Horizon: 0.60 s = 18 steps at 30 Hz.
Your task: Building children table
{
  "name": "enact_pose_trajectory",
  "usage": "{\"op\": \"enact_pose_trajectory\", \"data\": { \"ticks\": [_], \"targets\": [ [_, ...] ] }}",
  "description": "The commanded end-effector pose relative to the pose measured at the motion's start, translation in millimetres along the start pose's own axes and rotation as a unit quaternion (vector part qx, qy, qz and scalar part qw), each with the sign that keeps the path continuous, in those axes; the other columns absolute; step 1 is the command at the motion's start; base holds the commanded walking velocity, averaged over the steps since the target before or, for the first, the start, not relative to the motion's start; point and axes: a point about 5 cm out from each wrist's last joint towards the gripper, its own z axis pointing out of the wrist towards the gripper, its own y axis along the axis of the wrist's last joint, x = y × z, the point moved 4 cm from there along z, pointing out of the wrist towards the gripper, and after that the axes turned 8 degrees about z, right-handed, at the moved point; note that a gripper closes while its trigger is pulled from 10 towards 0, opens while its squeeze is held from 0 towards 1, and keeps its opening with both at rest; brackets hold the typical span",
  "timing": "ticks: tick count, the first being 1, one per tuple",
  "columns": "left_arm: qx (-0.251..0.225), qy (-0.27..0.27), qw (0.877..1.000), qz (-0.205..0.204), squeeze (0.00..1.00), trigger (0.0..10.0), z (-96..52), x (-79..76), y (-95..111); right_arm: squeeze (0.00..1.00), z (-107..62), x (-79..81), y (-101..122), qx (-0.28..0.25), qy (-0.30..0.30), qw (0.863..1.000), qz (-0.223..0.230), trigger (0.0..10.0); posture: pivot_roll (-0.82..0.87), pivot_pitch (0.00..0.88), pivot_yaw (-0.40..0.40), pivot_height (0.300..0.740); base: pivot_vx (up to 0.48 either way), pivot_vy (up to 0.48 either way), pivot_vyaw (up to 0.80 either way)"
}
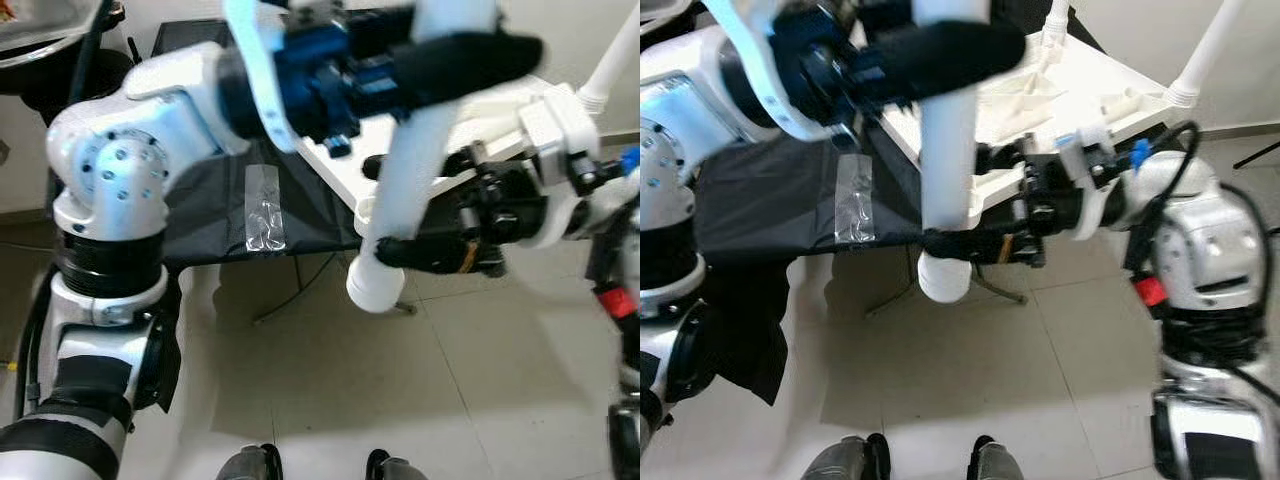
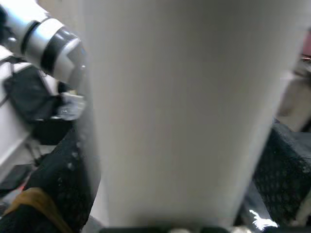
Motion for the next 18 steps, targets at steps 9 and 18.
{"op": "enact_pose_trajectory", "data": {
  "ticks": [9,18],
  "targets": [
    [-0.033,-0.032,0.999,-0.023,0.0,0.0,3.1,-8.5,11.8,0.0,29.2,5.3,-2.5,-0.001,0.066,0.998,-0.006,10.0,0.0,0.171,0.006,0.74,0.0,0.0,0.0],
    [-0.026,-0.007,0.999,-0.022,0.0,0.0,2.5,-7.9,8.2,0.0,30.9,1.1,-6.3,0.002,0.056,0.998,0.012,0.0,0.0,0.177,0.005,0.74,0.0,0.0,0.0]
  ]
}}
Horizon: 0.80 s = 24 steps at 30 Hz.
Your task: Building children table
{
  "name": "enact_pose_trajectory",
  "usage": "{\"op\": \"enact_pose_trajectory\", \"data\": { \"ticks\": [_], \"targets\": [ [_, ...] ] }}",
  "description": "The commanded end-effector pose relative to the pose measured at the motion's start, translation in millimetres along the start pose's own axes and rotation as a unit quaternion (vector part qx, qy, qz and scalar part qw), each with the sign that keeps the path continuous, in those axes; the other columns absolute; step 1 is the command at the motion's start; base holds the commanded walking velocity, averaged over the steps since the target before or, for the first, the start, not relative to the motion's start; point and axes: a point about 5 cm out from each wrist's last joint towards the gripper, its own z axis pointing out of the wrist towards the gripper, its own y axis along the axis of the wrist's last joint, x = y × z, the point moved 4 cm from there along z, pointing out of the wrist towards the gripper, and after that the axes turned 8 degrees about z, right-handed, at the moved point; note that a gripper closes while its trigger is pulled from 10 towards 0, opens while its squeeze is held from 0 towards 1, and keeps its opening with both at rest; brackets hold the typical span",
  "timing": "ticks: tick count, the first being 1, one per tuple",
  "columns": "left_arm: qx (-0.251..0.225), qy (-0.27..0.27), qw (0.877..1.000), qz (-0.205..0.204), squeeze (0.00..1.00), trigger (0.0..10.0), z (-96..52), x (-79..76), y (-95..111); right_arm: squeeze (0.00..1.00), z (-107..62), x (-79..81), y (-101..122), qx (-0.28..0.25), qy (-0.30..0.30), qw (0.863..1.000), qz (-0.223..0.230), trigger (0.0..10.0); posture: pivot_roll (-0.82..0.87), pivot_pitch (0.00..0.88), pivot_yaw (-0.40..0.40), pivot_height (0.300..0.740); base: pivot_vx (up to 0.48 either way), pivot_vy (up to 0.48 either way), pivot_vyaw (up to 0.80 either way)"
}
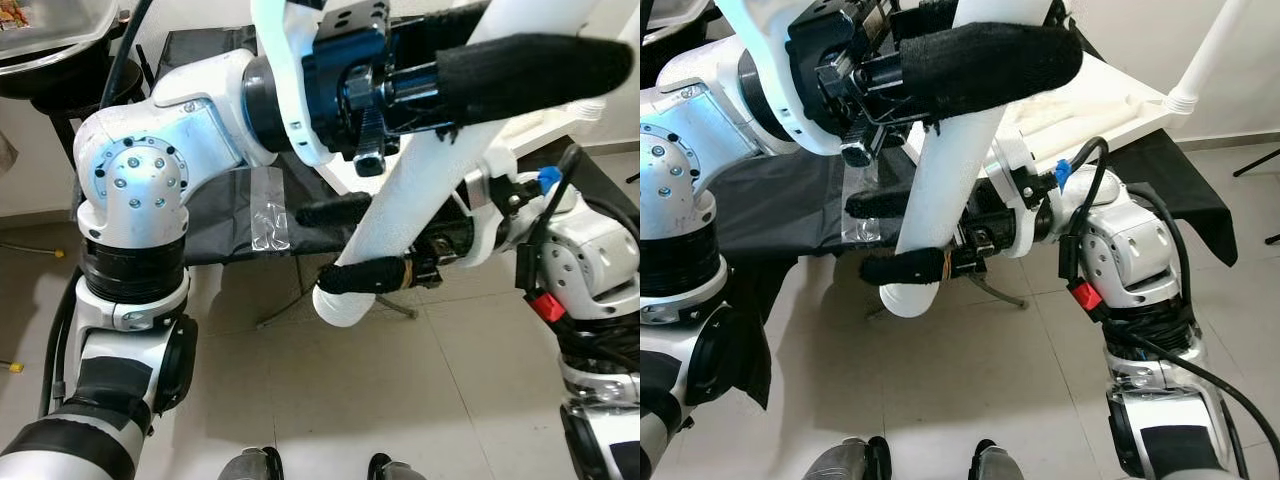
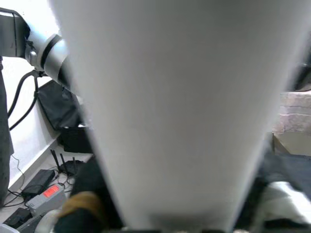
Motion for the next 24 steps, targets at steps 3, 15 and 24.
{"op": "enact_pose_trajectory", "data": {
  "ticks": [3,15,24],
  "targets": [
    [0.007,-0.009,1.0,0.0,0.0,0.0,4.6,-4.7,-2.5,0.0,7.2,0.0,1.2,0.004,0.002,1.0,-0.003,0.0,0.0,0.178,0.006,0.74,0.0,0.0,0.0],
    [0.023,0.074,0.997,-0.003,1.0,10.0,-4.6,23.8,-9.1,0.0,8.6,-2.1,0.0,-0.028,-0.039,0.999,0.012,0.0,-0.01,0.18,0.005,0.74,0.0,0.0,0.0],
    [0.079,0.317,0.944,0.052,1.0,10.0,-58.6,95.6,-13.1,0.0,-20.3,-33.8,-29.6,-0.011,-0.239,0.97,0.037,0.0,-0.03,0.194,0.006,0.74,0.0,0.0,0.0]
  ]
}}
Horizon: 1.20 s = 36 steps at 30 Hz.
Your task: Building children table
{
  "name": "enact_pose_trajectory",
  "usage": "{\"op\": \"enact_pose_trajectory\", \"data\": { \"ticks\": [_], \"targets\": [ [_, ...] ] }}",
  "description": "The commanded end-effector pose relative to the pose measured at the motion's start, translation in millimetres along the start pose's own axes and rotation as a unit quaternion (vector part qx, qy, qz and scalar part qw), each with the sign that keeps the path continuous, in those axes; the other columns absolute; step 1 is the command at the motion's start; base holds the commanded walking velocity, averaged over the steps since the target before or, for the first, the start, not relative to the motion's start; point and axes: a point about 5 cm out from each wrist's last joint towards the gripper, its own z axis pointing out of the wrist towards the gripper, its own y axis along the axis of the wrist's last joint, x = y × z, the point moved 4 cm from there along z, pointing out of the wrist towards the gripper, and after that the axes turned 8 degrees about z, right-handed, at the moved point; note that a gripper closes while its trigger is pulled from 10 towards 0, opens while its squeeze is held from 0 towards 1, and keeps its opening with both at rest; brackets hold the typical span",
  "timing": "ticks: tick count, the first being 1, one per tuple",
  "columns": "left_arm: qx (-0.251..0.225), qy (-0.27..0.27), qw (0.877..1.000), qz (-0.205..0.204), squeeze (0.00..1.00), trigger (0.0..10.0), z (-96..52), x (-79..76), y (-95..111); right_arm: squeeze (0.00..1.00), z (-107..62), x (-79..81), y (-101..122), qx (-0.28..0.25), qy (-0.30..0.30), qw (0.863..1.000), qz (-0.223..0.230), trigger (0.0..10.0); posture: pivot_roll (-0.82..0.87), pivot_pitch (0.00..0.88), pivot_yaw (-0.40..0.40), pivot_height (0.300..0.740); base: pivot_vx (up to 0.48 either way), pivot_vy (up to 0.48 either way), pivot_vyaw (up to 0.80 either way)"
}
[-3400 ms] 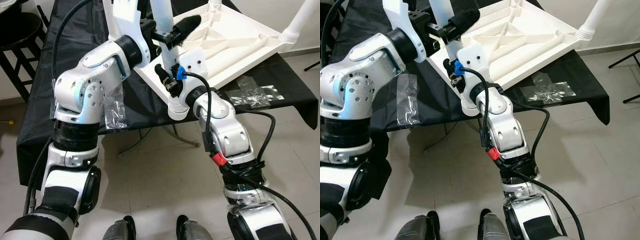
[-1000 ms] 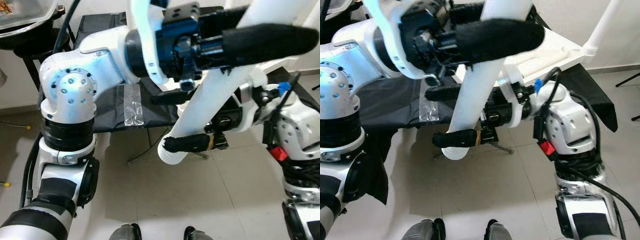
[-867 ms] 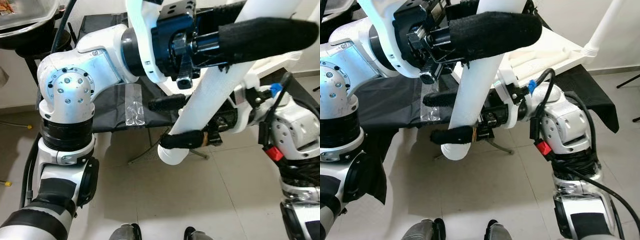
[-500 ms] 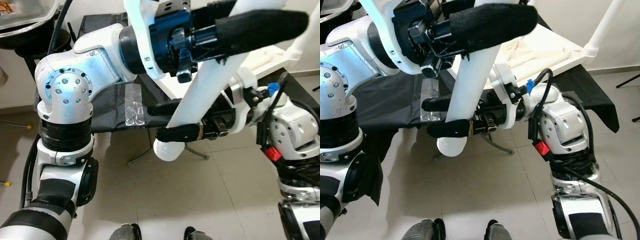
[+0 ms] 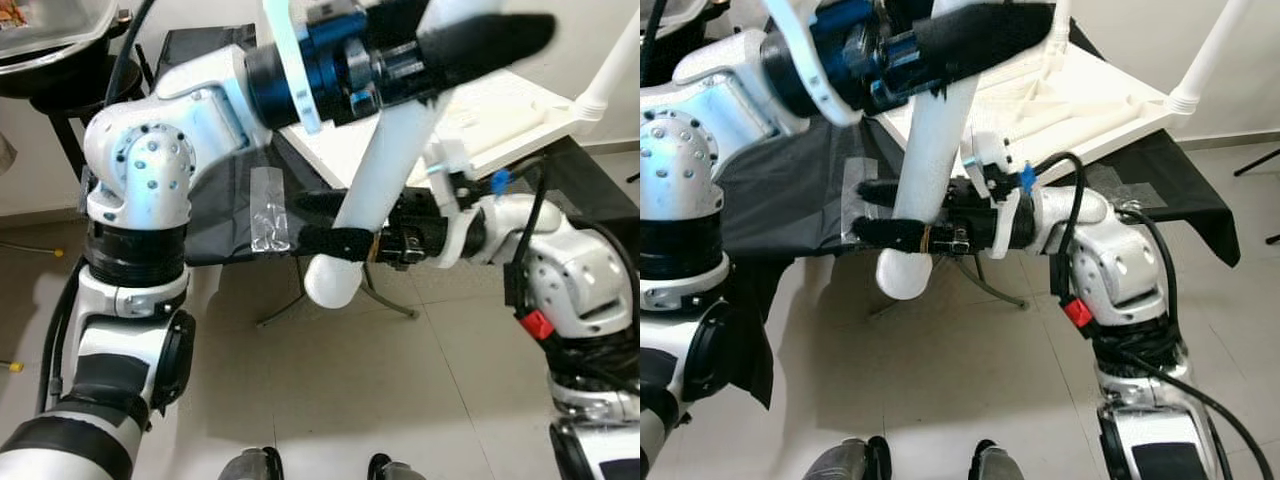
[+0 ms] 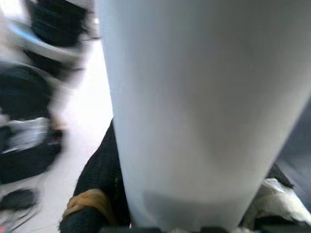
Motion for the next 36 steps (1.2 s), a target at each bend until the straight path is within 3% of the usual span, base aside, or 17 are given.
{"op": "enact_pose_trajectory", "data": {
  "ticks": [1,2,4,5,7,8,10,11,12,14,15,16,19,24,28,34,36],
  "targets": [
    [0.024,0.125,0.992,0.015,1.0,10.0,-18.2,44.9,-6.0,0.0,-4.3,0.9,4.8,-0.008,-0.021,0.999,-0.032,0.0,-0.03,0.195,0.005,0.74,0.0,0.0,0.0],
    [0.024,0.125,0.992,0.015,1.0,10.0,-18.2,44.9,-6.0,0.0,-4.3,0.9,4.8,-0.008,-0.021,0.999,-0.032,0.0,-0.03,0.195,0.005,0.74,0.0,0.0,0.0],
    [0.041,0.226,0.973,-0.007,1.0,10.0,-39.5,79.8,-16.1,0.0,-16.1,-12.6,-1.2,-0.008,-0.091,0.995,-0.034,0.0,-0.03,0.197,0.006,0.74,0.0,0.0,0.0],
    [0.041,0.226,0.973,-0.007,1.0,10.0,-39.5,79.8,-16.1,0.0,-16.1,-12.6,-1.2,-0.008,-0.091,0.995,-0.034,0.0,-0.03,0.197,0.006,0.74,0.0,0.0,0.0],
    [0.076,0.291,0.954,0.008,1.0,10.0,-59.3,102.1,-23.6,0.0,-23.2,-20.7,-3.1,-0.016,-0.133,0.991,-0.02,0.0,-0.04,0.199,0.004,0.74,0.0,0.0,0.0],
    [0.103,0.327,0.939,0.015,0.8,10.0,-75.0,114.8,-31.1,0.0,-27.0,-24.9,-3.3,-0.02,-0.161,0.987,-0.019,0.2,-0.04,0.199,0.002,0.74,0.0,0.0,0.0],
    [0.121,0.353,0.928,0.019,0.8,10.0,-86.7,123.1,-36.1,0.0,-30.0,-27.8,-3.4,-0.023,-0.18,0.983,-0.02,0.2,-0.04,0.199,0.002,0.74,0.0,0.0,0.0],
    [0.137,0.361,0.923,0.005,0.0,10.0,-128.5,99.6,-80.4,0.0,-30.1,-29.2,-1.9,-0.035,-0.197,0.98,-0.019,10.0,-0.04,0.197,-0.001,0.74,0.0,0.0,0.0],
    [0.137,0.361,0.923,0.005,0.0,10.0,-128.5,99.6,-80.4,0.0,-30.1,-29.2,-1.9,-0.035,-0.197,0.98,-0.019,10.0,-0.04,0.197,-0.001,0.74,0.0,0.0,0.0],
    [0.143,0.365,0.92,-0.019,0.0,10.0,-173.4,40.7,-122.8,0.0,-24.5,-27.7,-1.9,-0.045,-0.216,0.975,-0.024,10.0,-0.04,0.192,-0.001,0.74,0.0,0.0,0.0],
    [0.143,0.365,0.92,-0.019,0.0,10.0,-173.4,40.7,-122.8,0.0,-24.5,-27.7,-1.9,-0.045,-0.216,0.975,-0.024,10.0,-0.04,0.192,-0.001,0.74,0.0,0.0,0.0],
    [0.132,0.367,0.92,-0.038,0.0,10.0,-179.3,20.4,-131.3,0.0,-20.3,-25.6,-0.8,-0.052,-0.218,0.974,-0.024,10.0,-0.04,0.188,-0.001,0.74,0.0,0.0,0.0],
    [0.112,0.377,0.916,-0.08,0.0,10.0,-175.8,1.6,-149.1,0.0,-14.3,-24.2,3.2,-0.074,-0.228,0.971,-0.016,10.0,-0.04,0.176,-0.001,0.74,0.0,0.0,0.0],
    [0.107,0.378,0.913,-0.114,0.0,10.0,-173.1,-14.4,-165.0,0.0,-11.1,-23.1,6.4,-0.09,-0.238,0.967,-0.014,10.0,-0.04,0.172,-0.002,0.74,0.0,0.0,0.0],
    [0.08,0.374,0.915,-0.128,0.0,10.0,-167.0,-22.9,-155.7,0.0,-11.6,-24.0,9.6,-0.107,-0.25,0.962,-0.011,10.0,-0.03,0.168,-0.005,0.74,0.0,0.0,0.0],
    [0.074,0.375,0.916,-0.122,0.0,10.0,-165.6,-27.7,-149.1,0.0,-14.6,-29.7,11.5,-0.122,-0.274,0.954,-0.009,10.0,-0.03,0.165,-0.007,0.74,0.0,0.0,0.0],
    [0.084,0.385,0.914,-0.094,0.0,10.0,-173.2,-24.6,-148.1,0.0,-13.9,-30.7,10.8,-0.122,-0.275,0.953,-0.013,10.0,-0.02,0.164,-0.01,0.74,0.0,0.0,0.0]
  ]
}}
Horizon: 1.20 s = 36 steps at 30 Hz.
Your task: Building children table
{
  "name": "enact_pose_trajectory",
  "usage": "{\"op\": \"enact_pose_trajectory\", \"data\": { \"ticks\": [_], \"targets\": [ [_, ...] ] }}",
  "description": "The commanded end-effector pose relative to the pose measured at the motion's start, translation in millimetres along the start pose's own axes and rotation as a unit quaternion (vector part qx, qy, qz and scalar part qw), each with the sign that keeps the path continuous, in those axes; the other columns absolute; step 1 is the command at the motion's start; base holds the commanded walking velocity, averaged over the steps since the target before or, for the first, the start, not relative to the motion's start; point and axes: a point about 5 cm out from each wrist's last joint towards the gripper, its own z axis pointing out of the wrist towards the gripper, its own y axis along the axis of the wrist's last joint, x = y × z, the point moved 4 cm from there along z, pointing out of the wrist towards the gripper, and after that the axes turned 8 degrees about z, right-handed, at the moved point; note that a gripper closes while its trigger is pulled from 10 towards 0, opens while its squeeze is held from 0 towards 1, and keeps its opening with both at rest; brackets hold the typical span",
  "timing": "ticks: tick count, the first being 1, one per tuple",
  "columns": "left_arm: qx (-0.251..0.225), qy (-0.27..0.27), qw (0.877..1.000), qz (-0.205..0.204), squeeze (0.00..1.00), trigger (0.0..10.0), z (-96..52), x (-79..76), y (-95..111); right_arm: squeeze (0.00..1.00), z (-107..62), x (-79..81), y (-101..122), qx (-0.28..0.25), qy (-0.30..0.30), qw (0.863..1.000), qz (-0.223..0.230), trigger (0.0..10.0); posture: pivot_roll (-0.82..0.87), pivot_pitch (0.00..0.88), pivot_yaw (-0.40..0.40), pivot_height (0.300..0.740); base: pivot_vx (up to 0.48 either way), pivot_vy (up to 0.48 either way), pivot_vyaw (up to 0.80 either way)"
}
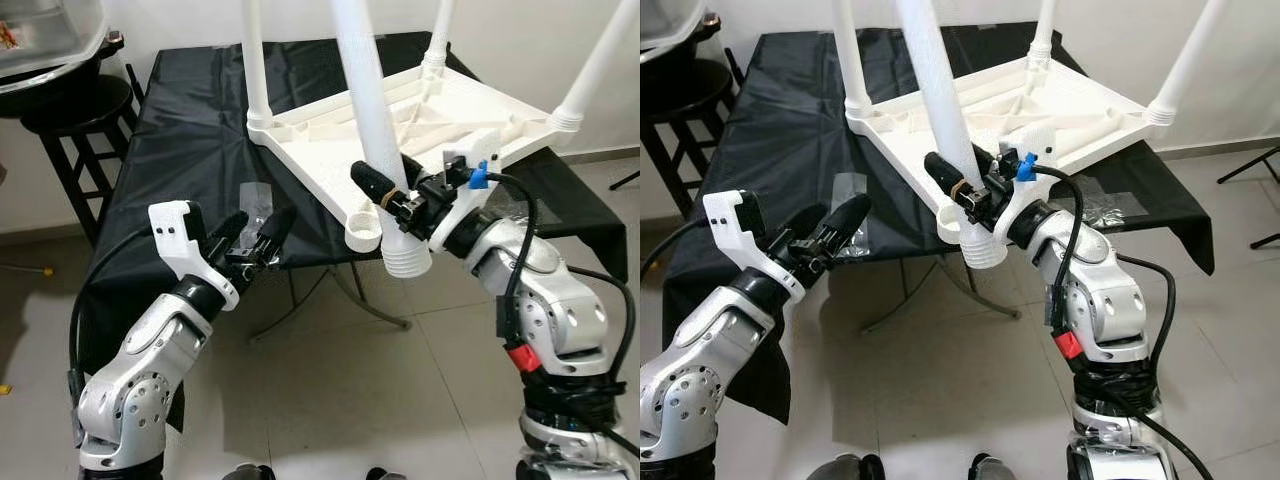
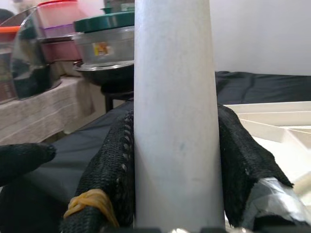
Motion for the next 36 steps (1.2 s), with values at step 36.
{"op": "enact_pose_trajectory", "data": {
  "ticks": [36],
  "targets": [
    [0.012,0.04,0.996,0.072,0.0,10.0,1.4,15.0,5.0,0.0,3.5,24.2,21.0,-0.049,0.079,0.995,-0.045,10.0,-0.03,0.19,-0.004,0.74,0.156,0.113,-0.11]
  ]
}}
